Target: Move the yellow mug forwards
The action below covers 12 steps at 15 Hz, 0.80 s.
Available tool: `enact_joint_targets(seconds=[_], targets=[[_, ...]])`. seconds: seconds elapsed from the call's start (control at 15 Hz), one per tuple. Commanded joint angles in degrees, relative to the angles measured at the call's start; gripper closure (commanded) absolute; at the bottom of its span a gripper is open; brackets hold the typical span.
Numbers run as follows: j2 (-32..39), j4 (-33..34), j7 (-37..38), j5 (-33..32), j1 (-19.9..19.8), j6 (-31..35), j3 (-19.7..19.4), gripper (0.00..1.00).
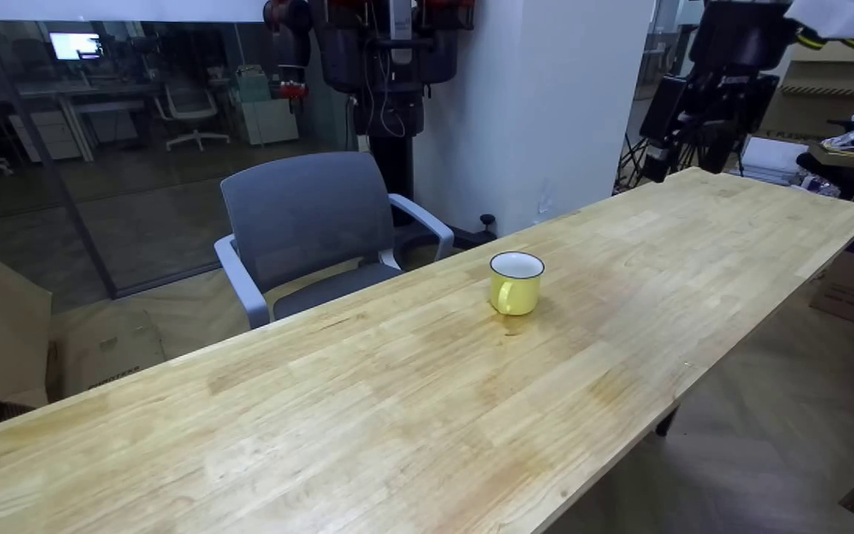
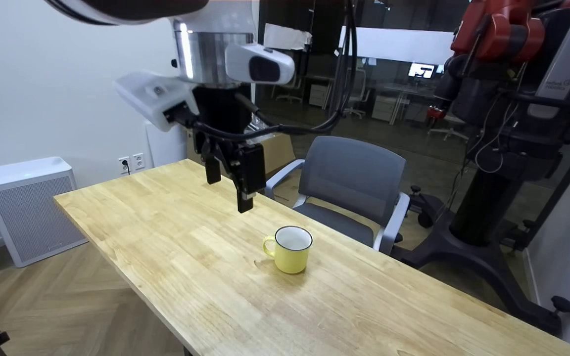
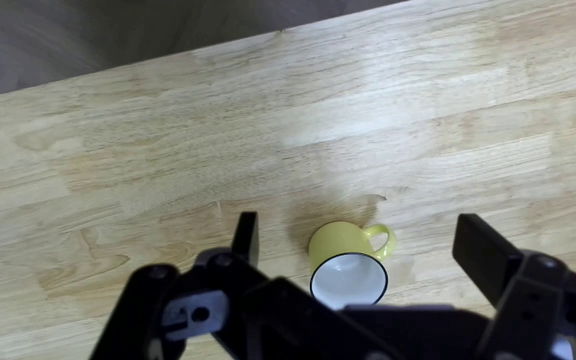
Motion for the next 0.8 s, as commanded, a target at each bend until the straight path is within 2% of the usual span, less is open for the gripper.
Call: enact_joint_targets(seconds=[0.0, 0.27, 0.4, 0.6, 0.73], targets=[[7.83, 5.95, 6.53, 5.15, 0.80, 2.98, -0.88, 0.00], [21.15, 15.96, 10.19, 12.41, 0.78, 11.23, -1.46, 0.00], [27.95, 21.45, 14.33, 13.49, 0.81, 13.96, -1.89, 0.00], [37.14, 29.31, 25.04, 9.23, 3.37, 14.19, -5.62, 0.00], [41.88, 34.01, 32.11, 6.23, 6.42, 10.94, -9.54, 0.00]])
